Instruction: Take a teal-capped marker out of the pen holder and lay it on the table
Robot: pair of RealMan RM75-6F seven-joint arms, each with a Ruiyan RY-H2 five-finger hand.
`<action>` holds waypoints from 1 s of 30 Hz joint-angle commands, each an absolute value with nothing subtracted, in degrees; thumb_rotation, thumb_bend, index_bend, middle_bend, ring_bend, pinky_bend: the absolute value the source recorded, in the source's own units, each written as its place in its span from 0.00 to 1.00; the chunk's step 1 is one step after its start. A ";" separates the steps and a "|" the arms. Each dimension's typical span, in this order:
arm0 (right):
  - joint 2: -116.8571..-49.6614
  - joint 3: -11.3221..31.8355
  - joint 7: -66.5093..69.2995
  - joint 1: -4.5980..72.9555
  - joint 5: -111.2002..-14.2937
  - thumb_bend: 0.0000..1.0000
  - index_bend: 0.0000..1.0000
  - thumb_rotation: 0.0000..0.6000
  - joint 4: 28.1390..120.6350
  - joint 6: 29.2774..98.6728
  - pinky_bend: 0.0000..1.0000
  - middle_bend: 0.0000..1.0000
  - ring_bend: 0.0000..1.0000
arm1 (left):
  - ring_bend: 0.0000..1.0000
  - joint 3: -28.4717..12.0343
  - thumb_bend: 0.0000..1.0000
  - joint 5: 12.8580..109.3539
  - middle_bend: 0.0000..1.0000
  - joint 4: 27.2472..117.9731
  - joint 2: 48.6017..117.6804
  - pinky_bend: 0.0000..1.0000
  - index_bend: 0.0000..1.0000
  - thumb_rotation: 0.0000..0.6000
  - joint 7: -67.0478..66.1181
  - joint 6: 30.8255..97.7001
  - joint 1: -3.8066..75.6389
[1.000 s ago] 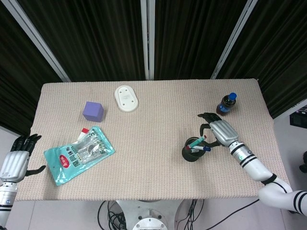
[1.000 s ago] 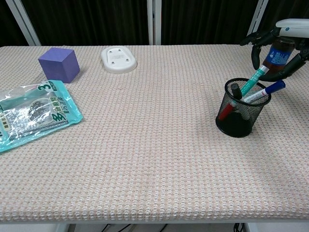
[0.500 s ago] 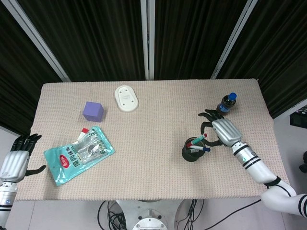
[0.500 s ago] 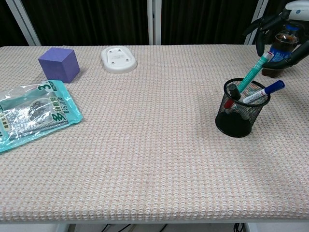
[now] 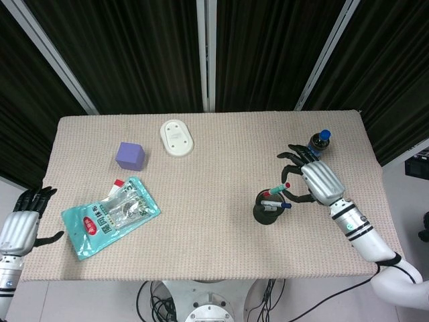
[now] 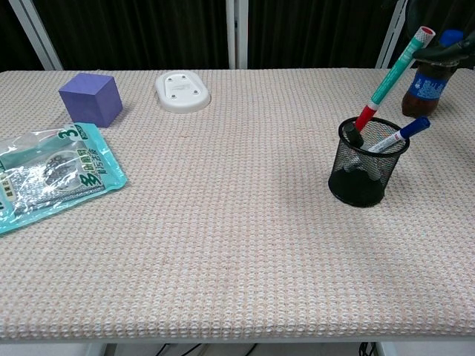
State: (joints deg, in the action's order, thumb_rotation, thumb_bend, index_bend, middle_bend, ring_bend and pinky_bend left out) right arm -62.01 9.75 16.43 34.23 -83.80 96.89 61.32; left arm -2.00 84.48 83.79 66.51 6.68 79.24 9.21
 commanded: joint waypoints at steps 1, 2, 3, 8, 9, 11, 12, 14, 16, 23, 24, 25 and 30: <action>-61.29 10.47 16.22 33.59 -84.10 0.37 0.83 1.00 98.01 63.11 0.00 0.20 0.00 | 0.00 -2.06 0.13 84.53 0.06 83.88 66.37 0.00 0.11 1.00 6.76 79.36 9.20; -61.05 10.69 16.21 33.41 -84.19 0.37 0.83 1.00 98.34 63.70 0.00 0.20 0.00 | 0.00 -2.10 0.13 84.55 0.06 83.92 66.32 0.00 0.11 1.00 6.81 79.41 9.21; -60.78 10.90 16.17 33.21 -84.28 0.37 0.83 1.00 98.69 64.30 0.00 0.20 0.00 | 0.00 -2.13 0.13 84.56 0.06 83.96 66.28 0.00 0.11 1.00 6.87 79.44 9.22; -59.08 11.91 15.78 31.93 -84.56 0.37 0.85 1.00 100.33 67.49 0.00 0.21 0.00 | 0.00 -2.16 0.13 84.61 0.06 83.97 66.24 0.00 0.11 1.00 7.07 79.22 9.38; -58.97 11.99 15.36 31.70 -84.38 0.37 0.85 1.00 100.14 67.87 0.00 0.21 0.00 | 0.00 -2.13 0.13 84.60 0.06 83.92 66.28 0.00 0.11 1.00 7.11 79.12 9.41; -59.29 11.88 13.08 31.30 -83.73 0.38 0.85 1.00 98.64 68.30 0.00 0.22 0.00 | 0.00 -2.06 0.13 84.59 0.06 83.77 66.42 0.00 0.11 1.00 7.18 78.93 9.45; -59.64 11.67 12.29 31.17 -83.32 0.38 0.85 1.00 97.92 68.15 0.00 0.22 0.00 | 0.00 -2.03 0.13 84.57 0.06 83.70 66.49 0.00 0.11 1.00 7.24 78.87 9.46; -60.51 10.96 11.74 30.97 -82.19 0.38 0.85 1.00 96.31 67.02 0.00 0.22 0.00 | 0.00 -1.97 0.13 84.48 0.06 83.49 66.65 0.00 0.11 1.00 7.38 78.74 9.44; -61.79 10.18 10.84 30.89 -81.42 0.38 0.85 1.00 93.72 65.95 0.00 0.22 0.00 | 0.00 -1.93 0.13 84.34 0.06 83.28 66.79 0.00 0.11 1.00 7.50 78.55 9.44; -67.74 7.84 10.55 30.35 -79.53 0.39 0.86 1.00 83.75 63.13 0.00 0.22 0.00 | 0.00 -1.94 0.13 84.12 0.06 82.97 66.90 0.00 0.11 1.00 7.36 77.97 9.68; -68.47 7.55 10.69 30.35 -79.48 0.39 0.86 1.00 82.47 62.70 0.00 0.22 0.00 | 0.00 -1.93 0.13 84.08 0.06 82.94 66.91 0.00 0.11 1.00 7.19 77.89 9.70; -69.16 7.28 10.87 30.35 -79.48 0.39 0.86 1.00 81.32 62.31 0.00 0.22 0.00 | 0.00 -1.93 0.13 84.03 0.06 82.92 66.94 0.00 0.11 1.00 7.04 77.83 9.72; -72.64 5.68 11.79 30.18 -80.00 0.40 0.85 1.00 76.15 60.64 0.00 0.22 0.00 | 0.00 -1.86 0.13 83.67 0.06 82.85 67.18 0.00 0.11 1.00 6.83 77.53 9.68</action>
